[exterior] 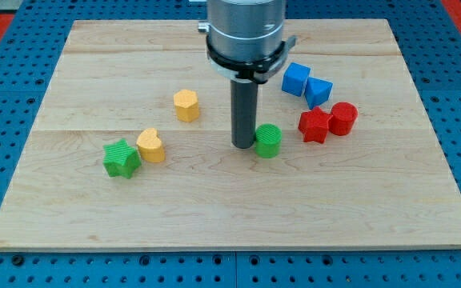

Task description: Push green star slightly left

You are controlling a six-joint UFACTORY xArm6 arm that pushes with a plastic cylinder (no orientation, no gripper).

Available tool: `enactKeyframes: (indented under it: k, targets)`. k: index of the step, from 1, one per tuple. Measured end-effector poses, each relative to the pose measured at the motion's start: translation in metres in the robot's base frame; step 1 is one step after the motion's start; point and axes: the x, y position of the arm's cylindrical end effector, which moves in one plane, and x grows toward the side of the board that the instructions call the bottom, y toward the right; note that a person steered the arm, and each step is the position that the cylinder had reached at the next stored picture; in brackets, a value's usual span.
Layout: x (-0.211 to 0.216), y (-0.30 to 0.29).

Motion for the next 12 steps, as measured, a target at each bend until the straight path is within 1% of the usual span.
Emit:
enactKeyframes:
  k: [2, 3, 5, 7, 8, 9, 12]
  targets:
    - [0.000, 0.040]
    - [-0.002, 0.049]
    - [-0.007, 0.020]
    - [0.002, 0.003]
    - [0.010, -0.019]
    - [0.021, -0.028]
    - [0.055, -0.034]
